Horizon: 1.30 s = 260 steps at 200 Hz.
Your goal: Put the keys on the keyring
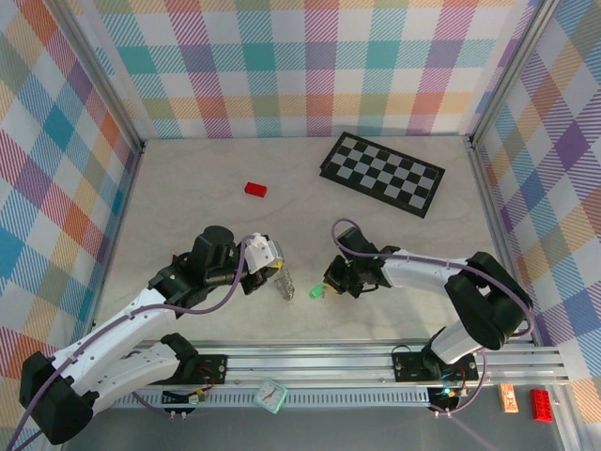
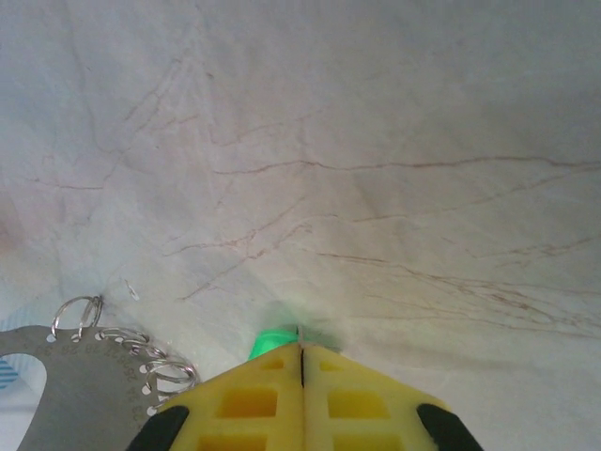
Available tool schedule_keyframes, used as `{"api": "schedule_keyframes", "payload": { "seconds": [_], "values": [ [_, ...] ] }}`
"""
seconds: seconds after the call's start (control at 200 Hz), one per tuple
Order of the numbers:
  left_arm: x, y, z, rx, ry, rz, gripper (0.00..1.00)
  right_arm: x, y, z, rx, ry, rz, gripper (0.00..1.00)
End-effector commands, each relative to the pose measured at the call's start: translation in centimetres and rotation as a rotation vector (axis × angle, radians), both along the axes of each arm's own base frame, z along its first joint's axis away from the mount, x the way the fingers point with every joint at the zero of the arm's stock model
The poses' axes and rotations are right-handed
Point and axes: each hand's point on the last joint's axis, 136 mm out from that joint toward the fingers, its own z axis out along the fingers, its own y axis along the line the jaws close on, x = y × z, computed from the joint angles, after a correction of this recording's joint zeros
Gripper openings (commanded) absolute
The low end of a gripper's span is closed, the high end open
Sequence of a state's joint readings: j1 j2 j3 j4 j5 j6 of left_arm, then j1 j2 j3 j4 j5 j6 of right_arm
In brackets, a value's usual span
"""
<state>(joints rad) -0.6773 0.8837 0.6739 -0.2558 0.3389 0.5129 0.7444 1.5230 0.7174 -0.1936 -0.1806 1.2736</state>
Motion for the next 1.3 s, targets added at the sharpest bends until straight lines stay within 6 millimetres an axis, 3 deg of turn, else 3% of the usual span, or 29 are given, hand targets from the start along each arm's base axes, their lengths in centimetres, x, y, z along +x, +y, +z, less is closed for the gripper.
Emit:
{"api": "schedule_keyframes", "payload": {
  "seconds": [0.0, 0.33, 0.725, 1.295],
  "values": [
    [0.05, -0.27, 0.55, -0.025, -0.021, -0.016, 0.0, 0.05, -0.26, -0.27, -0.045, -0.004, 0.047, 0.14],
    [0.03, -0.22, 0.47, -0.022, -0.019, -0.015, 0.0, 0.08, 0.05, -1.05, -0.046, 0.012, 0.061, 0.22],
    [0.05, -0.3, 0.43, -0.021, -0.018, -0.018, 0.0, 0.69, 0.28, -0.29, -0.067, -0.028, 0.111, 0.21],
    [0.04, -0.29, 0.34, -0.017, -0.015, -0.019, 0.0, 0.63, -0.09, -0.7, -0.109, -0.022, 0.137, 0.14]
  ]
}}
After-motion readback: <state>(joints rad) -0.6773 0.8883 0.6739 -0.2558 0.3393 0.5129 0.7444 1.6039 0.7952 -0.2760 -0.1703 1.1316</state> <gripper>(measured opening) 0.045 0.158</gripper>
